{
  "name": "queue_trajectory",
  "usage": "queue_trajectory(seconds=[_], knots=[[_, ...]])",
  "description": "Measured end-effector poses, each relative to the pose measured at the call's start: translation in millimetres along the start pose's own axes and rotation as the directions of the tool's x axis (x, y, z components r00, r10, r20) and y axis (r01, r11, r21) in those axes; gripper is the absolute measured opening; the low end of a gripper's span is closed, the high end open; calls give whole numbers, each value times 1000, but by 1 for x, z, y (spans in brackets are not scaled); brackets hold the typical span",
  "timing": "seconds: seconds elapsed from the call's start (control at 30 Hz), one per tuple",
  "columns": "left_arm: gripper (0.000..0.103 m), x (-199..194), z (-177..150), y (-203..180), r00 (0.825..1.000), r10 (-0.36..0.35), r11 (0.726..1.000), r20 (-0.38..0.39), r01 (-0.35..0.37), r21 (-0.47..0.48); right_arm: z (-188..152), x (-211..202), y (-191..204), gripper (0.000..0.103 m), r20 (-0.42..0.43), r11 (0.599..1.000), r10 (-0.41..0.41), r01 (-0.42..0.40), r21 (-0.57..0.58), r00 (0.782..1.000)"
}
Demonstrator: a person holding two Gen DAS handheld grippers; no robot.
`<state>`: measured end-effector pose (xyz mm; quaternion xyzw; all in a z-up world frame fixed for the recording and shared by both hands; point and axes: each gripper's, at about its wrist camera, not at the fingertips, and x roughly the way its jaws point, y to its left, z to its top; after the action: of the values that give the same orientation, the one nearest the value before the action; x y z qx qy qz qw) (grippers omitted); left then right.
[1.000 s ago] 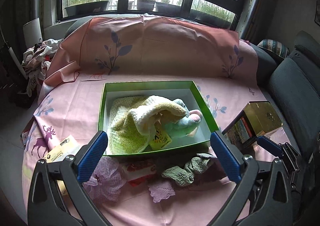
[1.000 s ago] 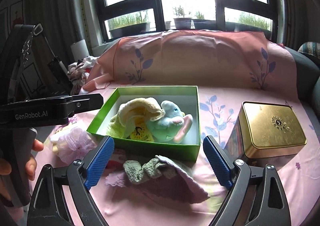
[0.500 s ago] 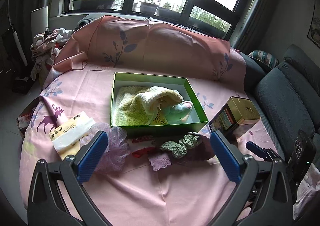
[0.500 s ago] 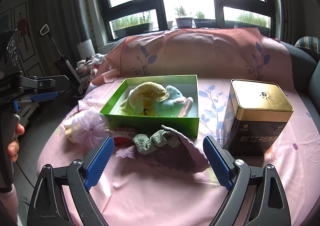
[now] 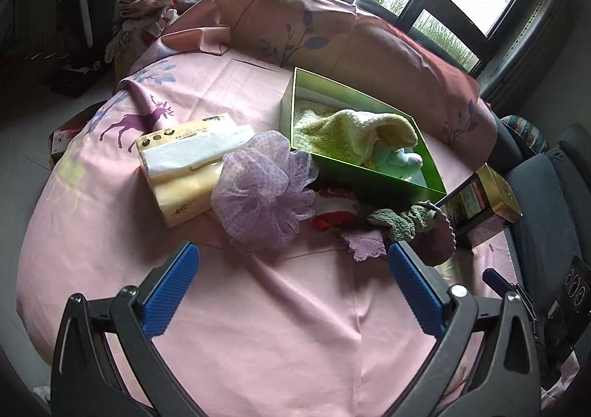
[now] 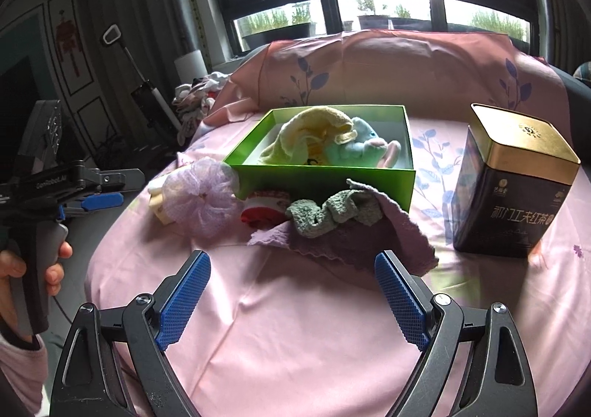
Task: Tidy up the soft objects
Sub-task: 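Move both grippers toward the lilac mesh bath puff beside the box, then close both grippers on the lilac mesh bath puff and lift it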
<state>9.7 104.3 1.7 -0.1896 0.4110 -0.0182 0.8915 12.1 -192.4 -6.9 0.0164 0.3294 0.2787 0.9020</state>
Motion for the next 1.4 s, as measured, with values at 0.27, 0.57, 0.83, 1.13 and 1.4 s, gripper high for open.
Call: queue_trajectory(seconds=[0.27,0.57,0.83,1.13,1.4], knots=[[102,16,-9,12,1000,-26,1000,-11,26,10,-11,28,27,91,-41,997,76,-77,-23,996],[101,46,-5,36,986,-167,985,-21,165,-48,-16,71,47,91,-96,987,158,-160,-13,983],[97,75,16,43,985,-174,984,-20,173,-32,-2,109,61,91,-125,979,197,-202,-34,973],[14,94,29,48,985,-172,982,-21,170,-76,8,130,59,91,-135,979,196,-201,-26,971],[9,69,21,40,957,-289,957,-18,287,-47,13,138,59,91,-141,973,227,-231,-9,964]])
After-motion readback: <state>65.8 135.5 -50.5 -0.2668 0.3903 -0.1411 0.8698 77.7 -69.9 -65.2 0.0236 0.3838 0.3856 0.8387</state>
